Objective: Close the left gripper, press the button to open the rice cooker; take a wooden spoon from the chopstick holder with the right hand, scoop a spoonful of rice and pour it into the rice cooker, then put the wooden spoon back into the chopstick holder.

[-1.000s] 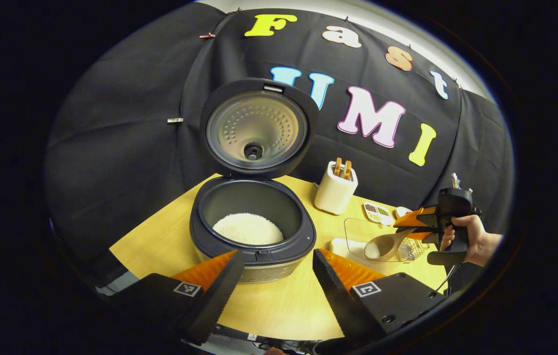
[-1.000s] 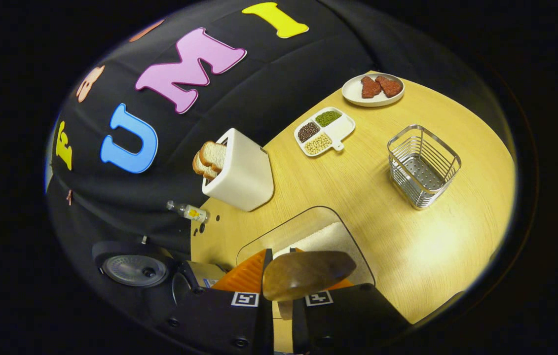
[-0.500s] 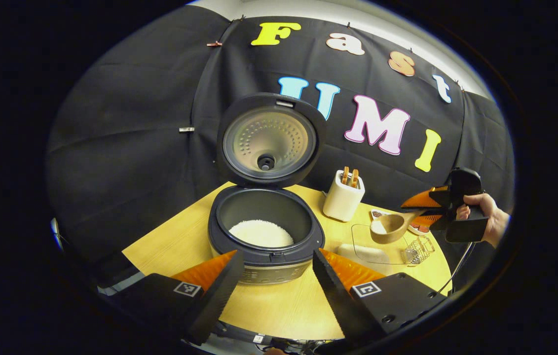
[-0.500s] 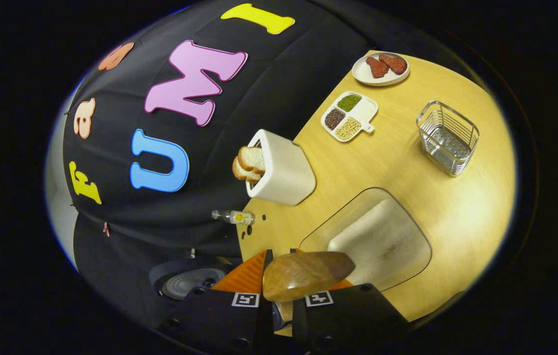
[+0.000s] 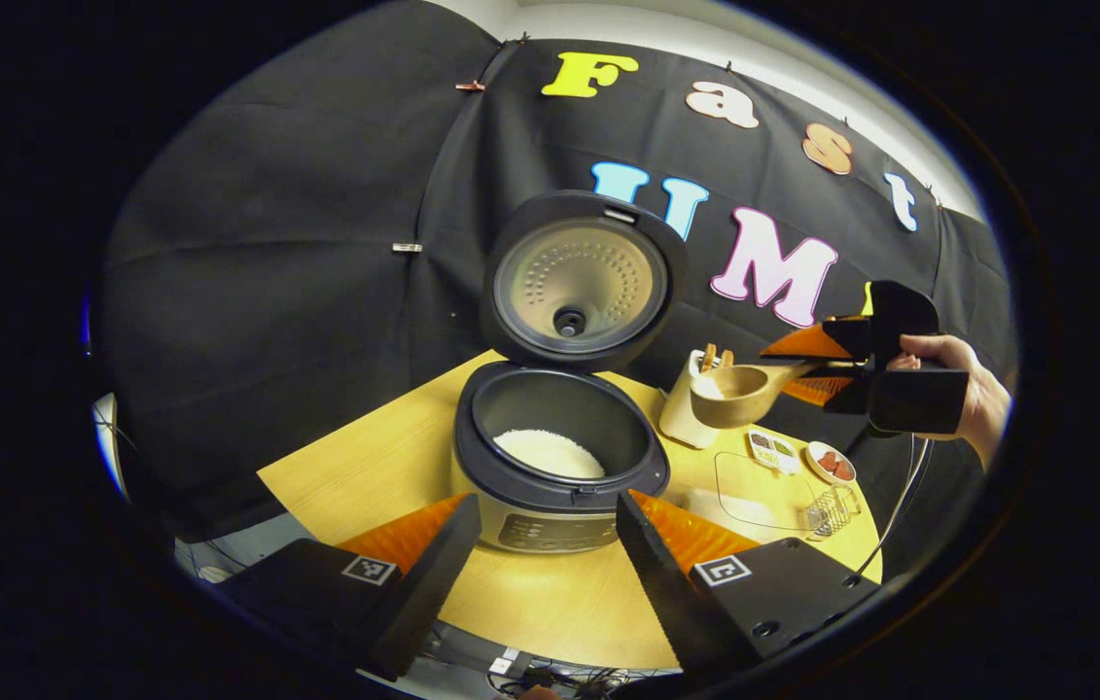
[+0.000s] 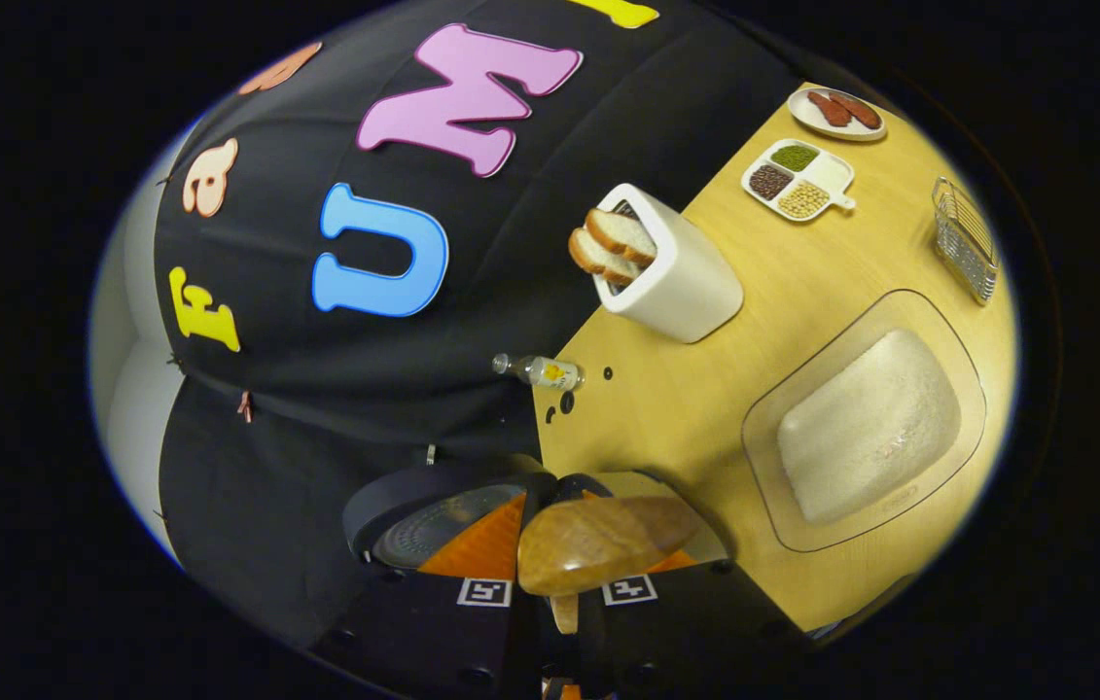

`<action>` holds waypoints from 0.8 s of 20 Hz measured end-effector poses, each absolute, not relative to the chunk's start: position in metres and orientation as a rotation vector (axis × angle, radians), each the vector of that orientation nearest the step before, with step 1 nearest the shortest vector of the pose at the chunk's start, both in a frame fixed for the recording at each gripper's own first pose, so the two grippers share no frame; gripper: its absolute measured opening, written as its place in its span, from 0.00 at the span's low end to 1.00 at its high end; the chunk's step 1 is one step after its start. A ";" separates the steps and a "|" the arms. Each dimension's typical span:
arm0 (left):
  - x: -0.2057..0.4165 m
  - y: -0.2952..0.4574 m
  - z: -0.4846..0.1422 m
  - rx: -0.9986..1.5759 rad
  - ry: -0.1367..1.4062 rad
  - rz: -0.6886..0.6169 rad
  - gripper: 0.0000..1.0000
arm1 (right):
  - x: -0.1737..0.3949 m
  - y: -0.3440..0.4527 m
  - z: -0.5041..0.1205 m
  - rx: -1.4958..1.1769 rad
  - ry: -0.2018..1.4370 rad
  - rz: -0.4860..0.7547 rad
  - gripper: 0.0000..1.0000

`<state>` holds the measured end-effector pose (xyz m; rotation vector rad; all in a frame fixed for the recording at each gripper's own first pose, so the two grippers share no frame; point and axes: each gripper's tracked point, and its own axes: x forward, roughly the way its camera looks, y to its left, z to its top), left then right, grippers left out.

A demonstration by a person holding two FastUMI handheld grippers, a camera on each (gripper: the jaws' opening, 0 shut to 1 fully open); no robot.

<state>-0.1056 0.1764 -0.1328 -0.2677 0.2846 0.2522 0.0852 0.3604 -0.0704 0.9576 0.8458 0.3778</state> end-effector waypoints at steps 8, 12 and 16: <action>-0.107 0.209 -0.134 -0.275 0.276 0.302 0.95 | 0.067 0.461 -0.066 0.456 0.649 0.639 0.19; -0.102 0.220 -0.139 -0.280 0.289 0.305 0.95 | 0.059 0.498 -0.079 0.270 0.595 0.730 0.19; -0.096 0.236 -0.134 -0.272 0.274 0.306 0.95 | 0.048 0.515 -0.092 0.045 0.483 0.806 0.19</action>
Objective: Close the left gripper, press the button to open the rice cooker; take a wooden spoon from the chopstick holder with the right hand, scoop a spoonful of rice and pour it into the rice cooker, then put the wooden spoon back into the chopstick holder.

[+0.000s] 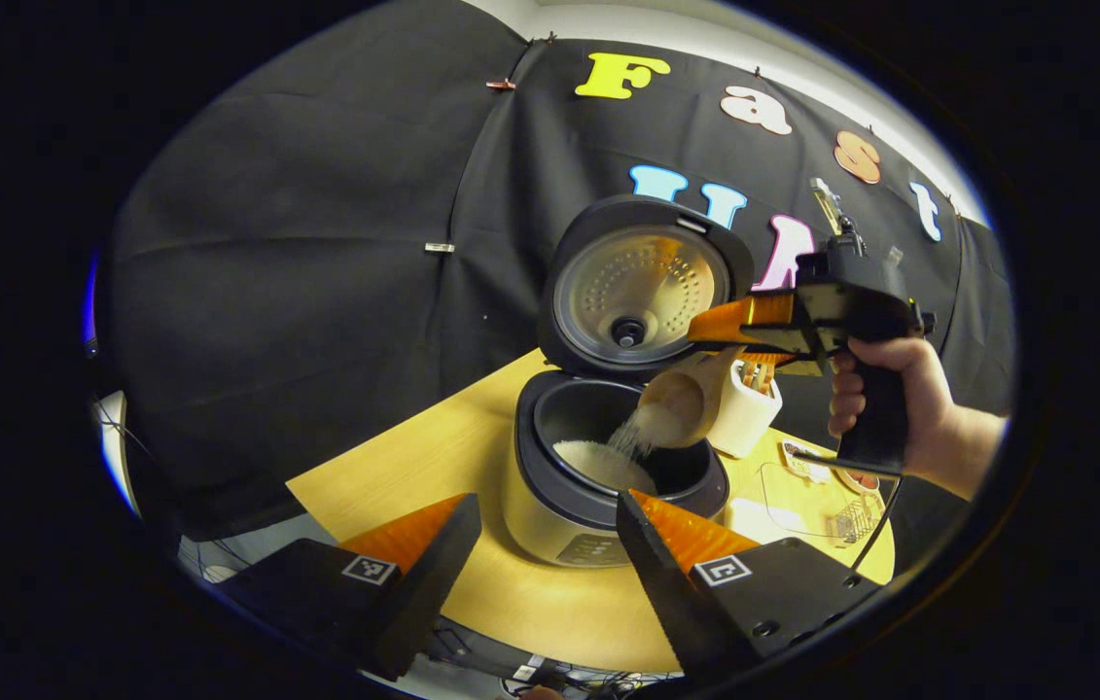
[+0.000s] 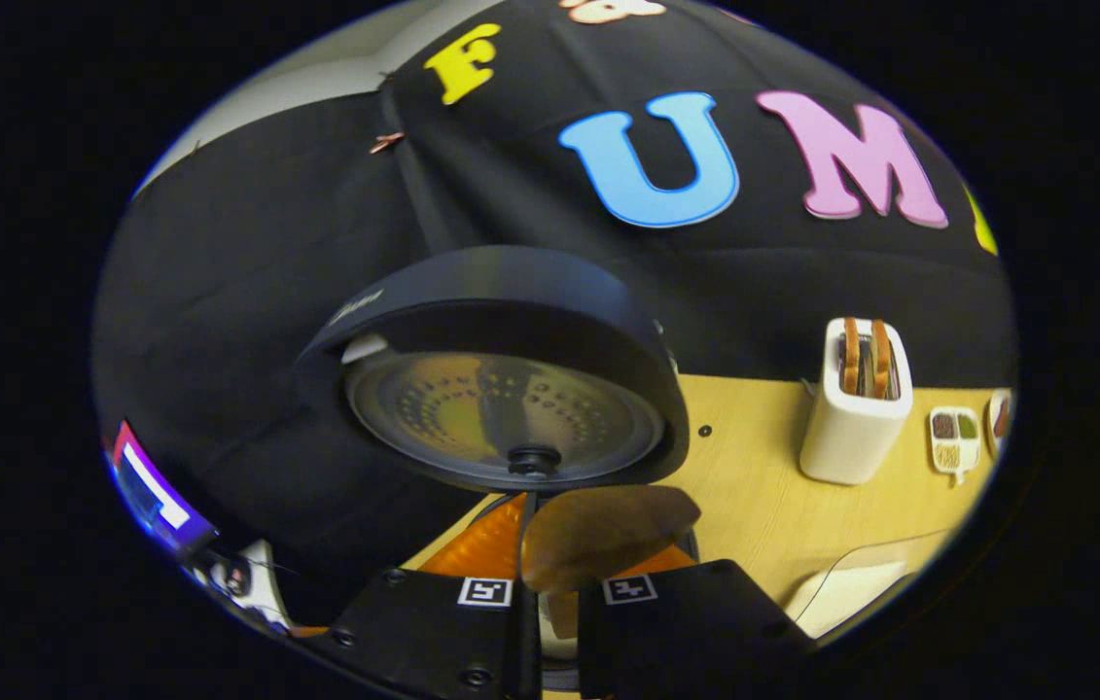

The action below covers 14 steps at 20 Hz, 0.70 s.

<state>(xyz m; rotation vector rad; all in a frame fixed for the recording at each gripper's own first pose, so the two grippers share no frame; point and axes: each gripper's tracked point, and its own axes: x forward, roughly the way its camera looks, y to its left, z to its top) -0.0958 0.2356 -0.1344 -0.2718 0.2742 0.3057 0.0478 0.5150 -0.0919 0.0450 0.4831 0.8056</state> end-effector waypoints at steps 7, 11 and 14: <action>-0.088 0.247 -0.132 -0.281 0.262 0.304 0.95 | 0.029 0.530 -0.118 -0.329 0.306 0.996 0.19; -0.089 0.249 -0.136 -0.305 0.264 0.308 0.92 | 0.013 0.530 -0.140 -0.471 0.265 1.080 0.19; -0.087 0.256 -0.134 -0.300 0.261 0.316 0.95 | 0.004 0.531 -0.138 -0.486 0.260 1.090 0.19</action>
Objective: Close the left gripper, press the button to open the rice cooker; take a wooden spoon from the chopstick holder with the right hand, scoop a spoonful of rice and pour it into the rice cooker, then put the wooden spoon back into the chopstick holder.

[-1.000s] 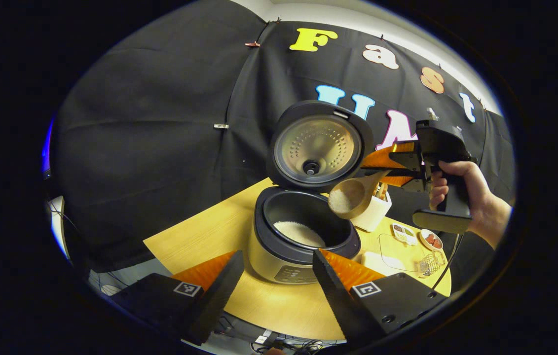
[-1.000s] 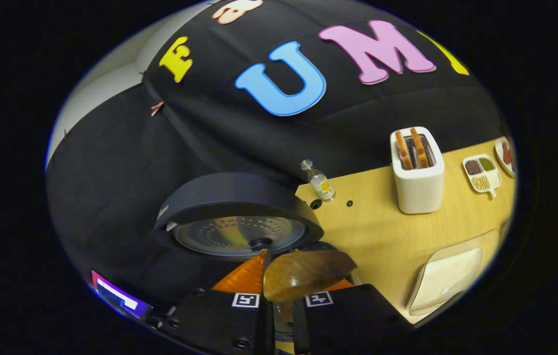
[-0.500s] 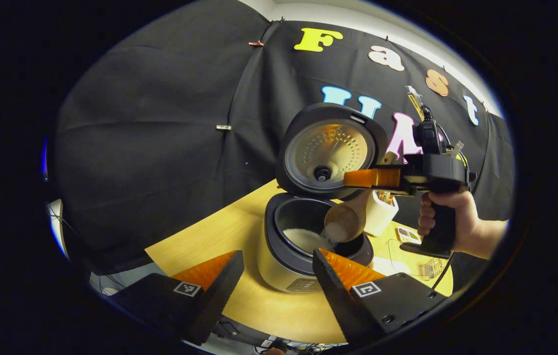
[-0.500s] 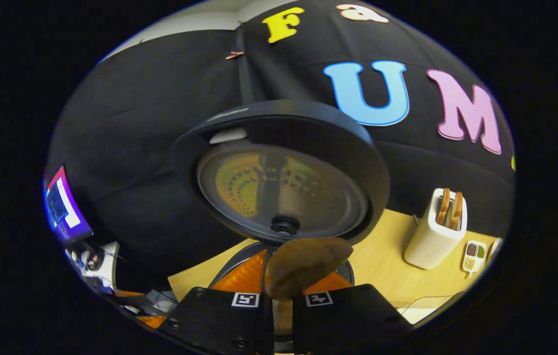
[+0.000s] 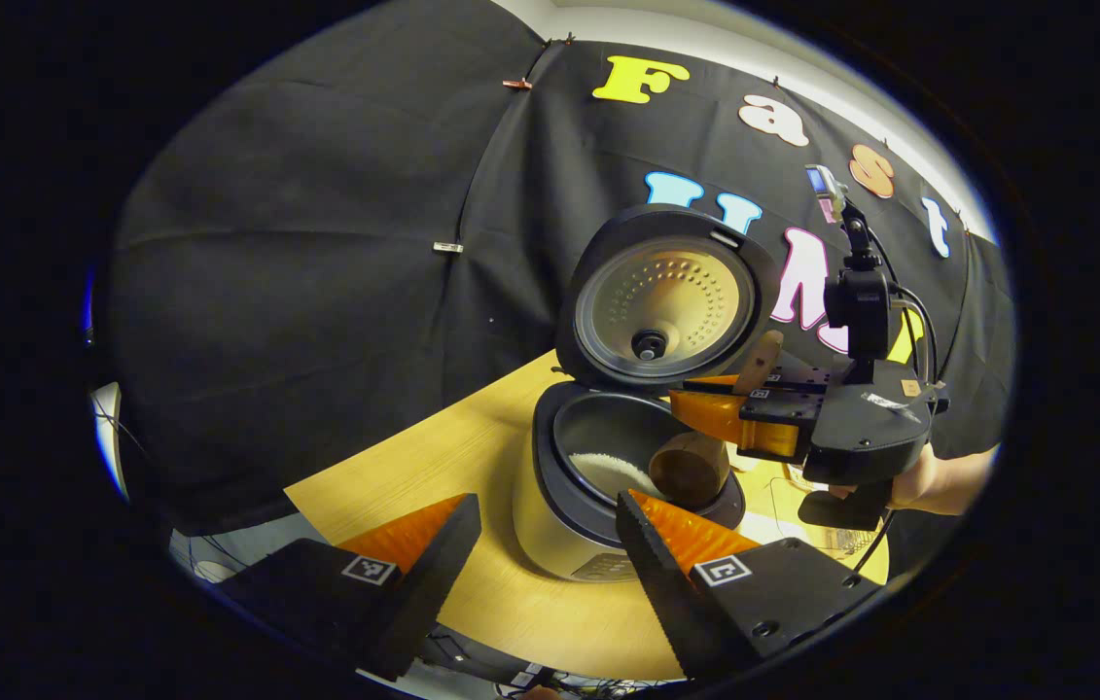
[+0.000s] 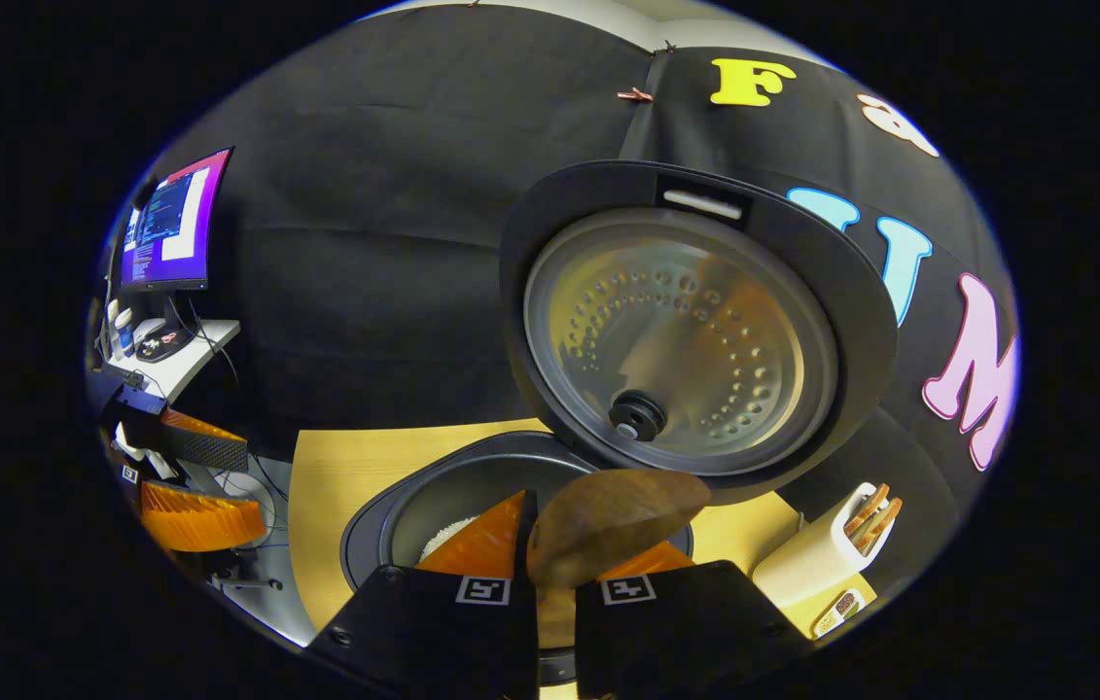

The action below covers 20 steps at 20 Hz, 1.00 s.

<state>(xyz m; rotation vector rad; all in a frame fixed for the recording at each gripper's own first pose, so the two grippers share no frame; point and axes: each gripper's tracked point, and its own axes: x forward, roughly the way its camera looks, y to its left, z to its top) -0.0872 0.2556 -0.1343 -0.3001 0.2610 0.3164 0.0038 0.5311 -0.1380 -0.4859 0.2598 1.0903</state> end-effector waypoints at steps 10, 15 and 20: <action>-0.079 0.239 -0.124 -0.252 0.246 0.273 0.95 | 0.036 0.483 -0.074 -0.199 0.296 0.905 0.19; -0.065 0.215 -0.113 -0.228 0.238 0.224 0.95 | 0.062 0.400 -0.040 -0.096 0.275 0.762 0.19; -0.043 0.185 -0.102 -0.197 0.234 0.178 0.95 | 0.096 0.281 -0.021 0.002 0.257 0.542 0.19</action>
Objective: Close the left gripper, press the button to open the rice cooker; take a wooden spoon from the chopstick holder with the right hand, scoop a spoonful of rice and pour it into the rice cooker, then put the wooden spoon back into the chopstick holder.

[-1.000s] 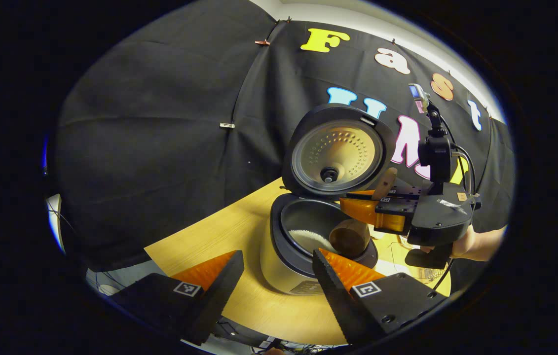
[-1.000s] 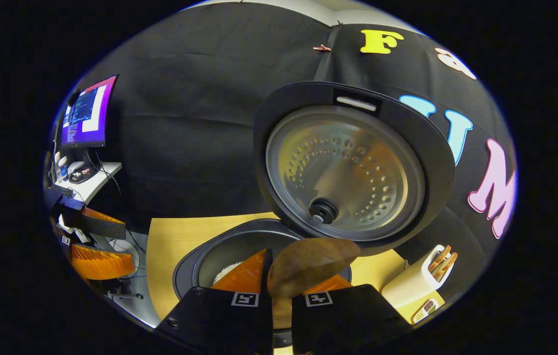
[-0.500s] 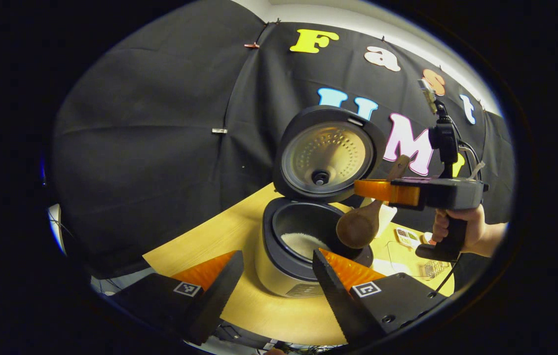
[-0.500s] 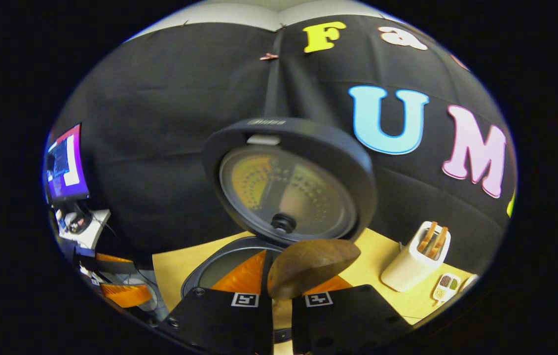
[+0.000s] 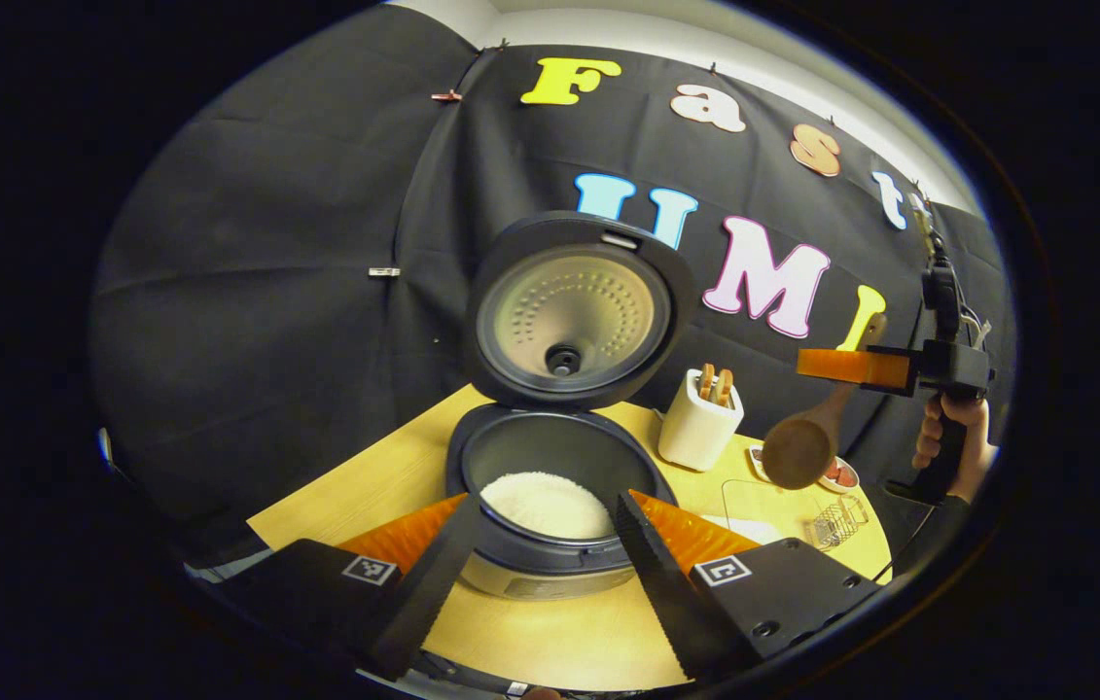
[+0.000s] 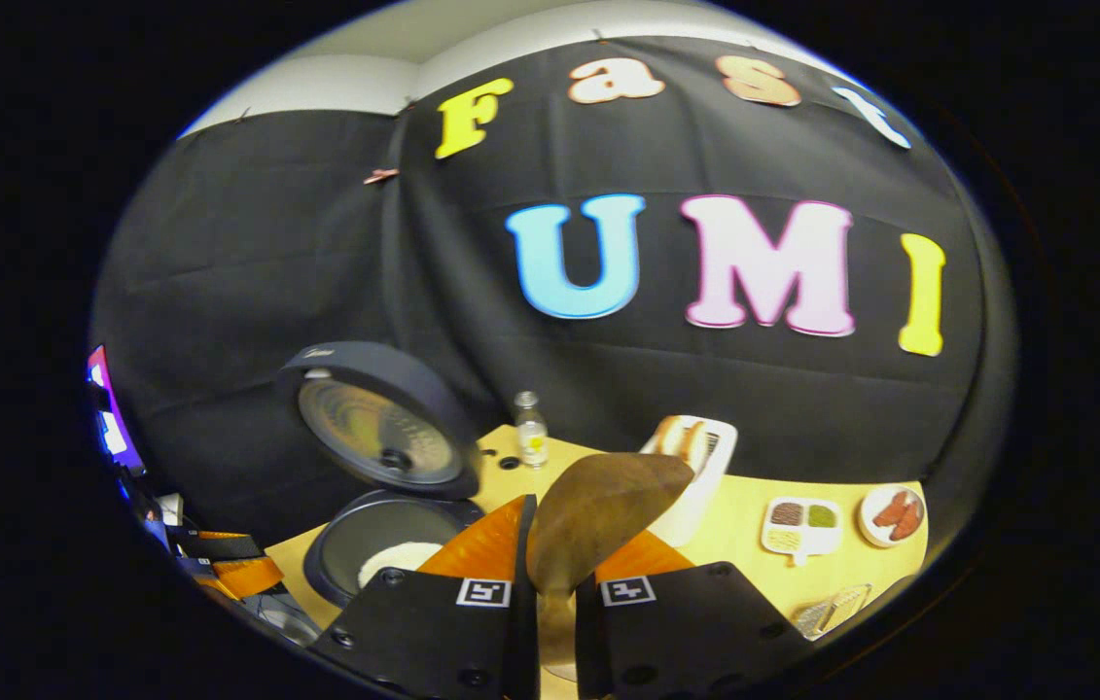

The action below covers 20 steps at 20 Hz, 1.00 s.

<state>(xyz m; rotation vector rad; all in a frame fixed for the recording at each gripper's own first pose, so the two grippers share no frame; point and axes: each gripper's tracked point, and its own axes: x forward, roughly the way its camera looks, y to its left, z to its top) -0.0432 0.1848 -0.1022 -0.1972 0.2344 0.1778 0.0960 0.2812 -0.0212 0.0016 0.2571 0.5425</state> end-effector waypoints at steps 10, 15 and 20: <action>-0.015 0.125 -0.083 -0.145 0.253 0.142 0.95 | 0.133 0.037 -0.029 0.275 0.286 0.096 0.18; -0.013 0.093 -0.080 -0.171 0.270 0.181 0.95 | 0.149 -0.051 -0.062 0.464 0.355 -0.055 0.19; -0.023 0.064 -0.084 -0.145 0.307 0.211 0.95 | 0.176 -0.090 -0.096 0.555 0.389 -0.107 0.19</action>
